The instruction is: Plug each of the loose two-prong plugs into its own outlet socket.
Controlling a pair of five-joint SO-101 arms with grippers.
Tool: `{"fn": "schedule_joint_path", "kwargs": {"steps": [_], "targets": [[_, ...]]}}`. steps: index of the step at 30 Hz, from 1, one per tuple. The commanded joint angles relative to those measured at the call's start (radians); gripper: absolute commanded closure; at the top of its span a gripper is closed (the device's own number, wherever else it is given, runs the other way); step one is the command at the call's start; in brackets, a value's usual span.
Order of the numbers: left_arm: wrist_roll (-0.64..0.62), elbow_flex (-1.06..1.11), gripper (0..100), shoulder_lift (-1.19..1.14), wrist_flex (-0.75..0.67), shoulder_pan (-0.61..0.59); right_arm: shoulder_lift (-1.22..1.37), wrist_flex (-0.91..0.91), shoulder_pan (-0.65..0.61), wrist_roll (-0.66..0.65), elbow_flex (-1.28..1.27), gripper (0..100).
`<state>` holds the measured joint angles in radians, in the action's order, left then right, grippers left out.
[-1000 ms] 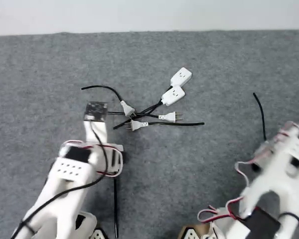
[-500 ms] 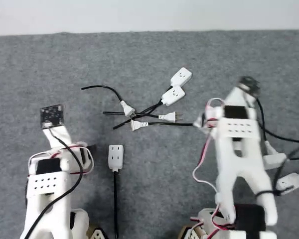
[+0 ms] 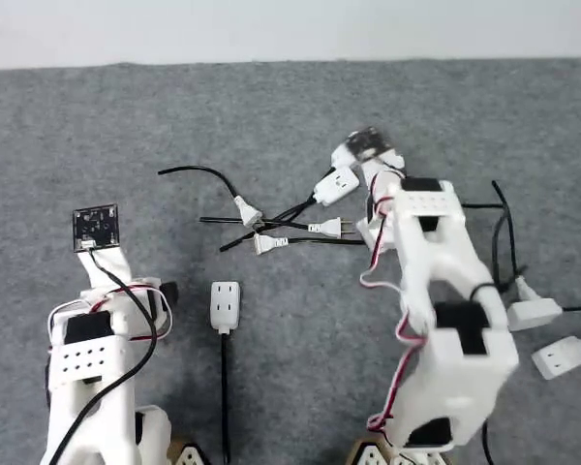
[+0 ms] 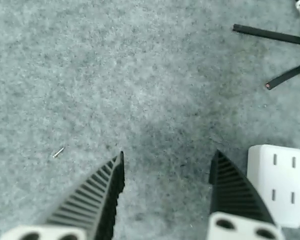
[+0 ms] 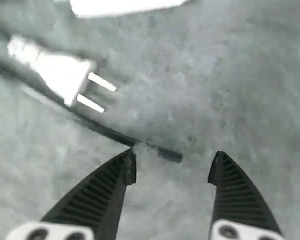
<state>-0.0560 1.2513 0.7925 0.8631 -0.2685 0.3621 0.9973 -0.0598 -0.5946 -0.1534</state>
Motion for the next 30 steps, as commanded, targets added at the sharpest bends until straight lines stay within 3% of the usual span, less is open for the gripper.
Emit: {"fn": "schedule_joint_path", "kwargs": {"steps": [1, 7, 13, 17, 22, 30], "targets": [[0.012, -0.008, 74, 0.012, -0.034, -0.009, 0.088, 0.127, -0.013, -0.267, 0.155, 77.2], [0.021, 0.024, 74, 0.012, -0.107, -0.005, 0.176, 0.202, -0.005, -0.394, 0.301, 77.7], [0.021, 0.024, 74, 0.012, -0.109, -0.005, 0.317, 0.214, 0.021, -0.491, 0.427, 99.8], [0.021, 0.024, 74, 0.012, -0.109, -0.005, 0.348, 0.311, 0.061, -0.496, 0.503, 99.1], [0.021, 0.025, 74, 0.012, -0.109, -0.005, 0.315, 0.526, 0.108, -0.471, 0.621, 99.1], [0.021, 0.025, 74, 0.012, -0.11, -0.008, 0.114, 0.719, 0.173, -0.265, 0.741, 99.1]]}}
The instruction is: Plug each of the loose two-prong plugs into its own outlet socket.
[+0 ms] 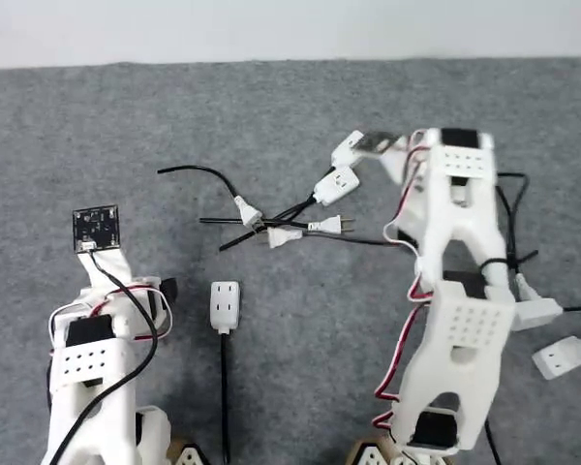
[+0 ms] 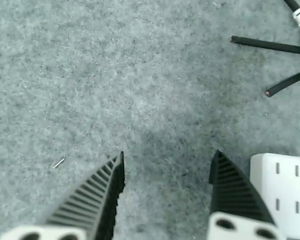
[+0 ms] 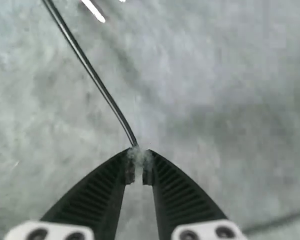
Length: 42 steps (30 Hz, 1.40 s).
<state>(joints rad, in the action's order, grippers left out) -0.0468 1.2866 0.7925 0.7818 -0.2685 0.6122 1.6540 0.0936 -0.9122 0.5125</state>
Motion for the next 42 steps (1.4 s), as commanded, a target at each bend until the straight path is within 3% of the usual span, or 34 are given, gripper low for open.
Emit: {"fn": "schedule_joint_path", "kwargs": {"steps": [1, 9, 21, 34, 42], "targets": [[0.012, -0.01, 74, 0.012, -0.029, -0.009, -0.168, 0.076, 0.024, 0.066, 0.078, 99.1], [0.012, -0.01, 74, 0.012, -0.029, -0.011, -0.475, 0.142, 0.03, 0.236, 0.074, 99.1], [0.012, -0.01, 74, 0.014, -0.029, -0.011, -0.842, 0.148, 0.03, 0.269, 0.037, 99.1], [0.012, -0.01, 74, 0.014, -0.029, -0.011, -0.745, 0.137, 0.025, 0.198, -0.204, 99.1], [0.012, -0.01, 74, 0.014, -0.029, -0.011, -0.565, -0.004, 0.016, 0.204, -0.206, 99.1]]}}
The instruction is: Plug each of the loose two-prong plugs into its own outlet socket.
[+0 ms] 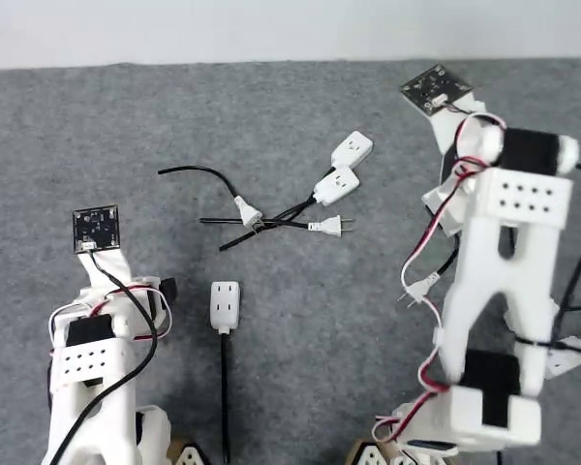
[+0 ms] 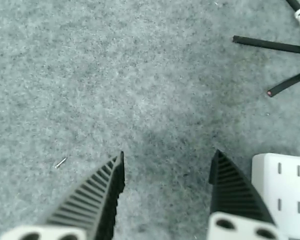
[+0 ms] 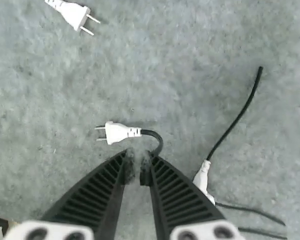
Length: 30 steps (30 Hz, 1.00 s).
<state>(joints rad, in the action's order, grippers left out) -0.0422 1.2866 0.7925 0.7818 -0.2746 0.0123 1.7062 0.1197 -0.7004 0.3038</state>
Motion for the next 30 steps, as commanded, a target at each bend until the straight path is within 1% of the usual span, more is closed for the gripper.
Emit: {"fn": "schedule_joint_path", "kwargs": {"steps": [1, 5, 9, 11, 14, 15, 17, 21, 26, 30], "targets": [[0.008, -0.01, 74, 0.014, -0.029, -0.005, 0.054, -0.082, -0.01, -0.006, 0.003, 99.1], [0.008, -0.008, 74, 0.014, -0.029, -0.005, 0.114, -0.217, -0.007, -0.002, 0.003, 99.1], [0.008, -0.008, 74, 0.014, -0.029, -0.005, 0.162, -0.398, -0.01, 0.12, 0.003, 98.1], [0.008, -0.008, 74, 0.014, -0.029, -0.005, 0.176, -0.447, -0.013, 0.198, 0.003, 91.4], [0.008, -0.008, 74, 0.014, -0.029, -0.005, 0.179, -0.464, -0.013, 0.371, 0.014, 74.3], [0.008, -0.008, 74, 0.014, -0.029, -0.005, 0.182, -0.458, -0.013, 0.437, 0.032, 70.3], [0.008, -0.008, 74, 0.014, -0.029, -0.005, 0.186, -0.435, -0.013, 0.568, 0.072, 68.4], [0.008, -0.008, 74, 0.014, -0.029, -0.005, 0.177, -0.32, -0.007, 0.76, 0.144, 74.5], [0.009, -0.008, 74, 0.014, -0.052, -0.005, 0.177, -0.067, -0.004, 0.925, 0.23, 85.0], [0.009, -0.007, 74, 0.012, -0.058, -0.005, 0.179, 0.042, -0.012, 1.005, 0.222, 84.5]]}}
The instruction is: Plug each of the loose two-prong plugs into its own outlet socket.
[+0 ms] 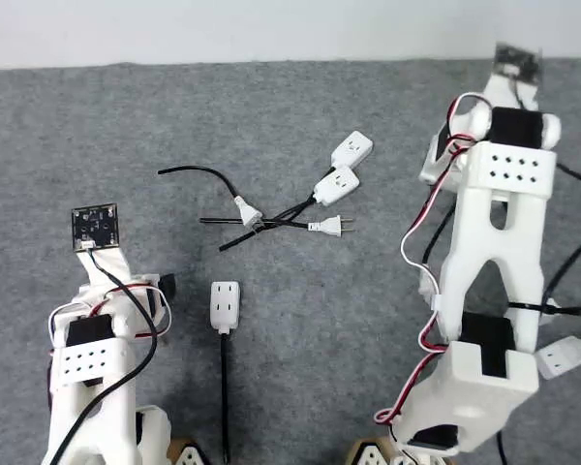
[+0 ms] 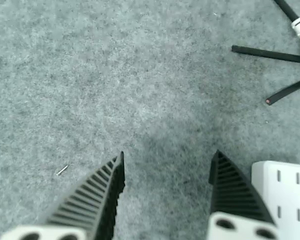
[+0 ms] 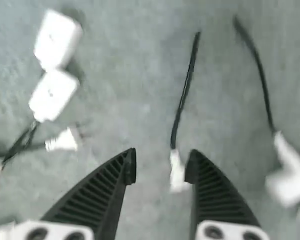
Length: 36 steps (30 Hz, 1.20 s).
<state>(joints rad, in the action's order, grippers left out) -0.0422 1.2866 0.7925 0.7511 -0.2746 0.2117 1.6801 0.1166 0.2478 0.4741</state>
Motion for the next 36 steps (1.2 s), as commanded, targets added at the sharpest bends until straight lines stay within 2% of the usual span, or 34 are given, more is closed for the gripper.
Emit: {"fn": "schedule_joint_path", "kwargs": {"steps": [1, 4, 8, 11, 15, 18, 20, 25, 30, 34, 36], "targets": [[0.009, -0.007, 74, 0.012, -0.028, -0.005, -0.022, 0.074, -0.008, 0.064, 0.029, 84.7], [0.009, -0.007, 74, 0.012, -0.028, -0.005, -0.045, 0.056, -0.03, 0.092, -0.075, 84.7], [0.009, -0.007, 74, 0.012, -0.029, -0.005, -0.156, -0.074, -0.064, 0.138, -0.298, 84.6], [0.009, -0.005, 74, 0.012, -0.028, -0.005, -0.265, -0.252, -0.076, 0.157, -0.56, 84.4], [0.009, 0.007, 74, 0.02, -0.034, 0.0, -0.355, -0.539, -0.079, 0.273, -0.875, 84.6], [0.009, 0.005, 74, 0.014, -0.034, 0.002, -0.371, -0.549, -0.082, 0.373, -0.91, 84.6], [0.009, 0.005, 74, 0.014, -0.034, 0.002, -0.355, -0.549, -0.081, 0.393, -0.91, 84.5], [0.008, 0.008, 74, 0.012, -0.058, -0.003, -0.274, -0.532, -0.071, 0.282, -0.907, 84.7], [0.008, 0.008, 74, 0.012, -0.06, 0.0, -0.269, -0.509, 0.03, 0.167, -0.91, 85.2], [0.008, 0.01, 74, 0.012, -0.06, 0.0, -0.291, -0.57, 0.105, 0.132, -0.93, 94.2], [0.008, 0.01, 74, 0.012, -0.06, 0.0, -0.289, -0.576, 0.119, 0.115, -0.944, 95.4]]}}
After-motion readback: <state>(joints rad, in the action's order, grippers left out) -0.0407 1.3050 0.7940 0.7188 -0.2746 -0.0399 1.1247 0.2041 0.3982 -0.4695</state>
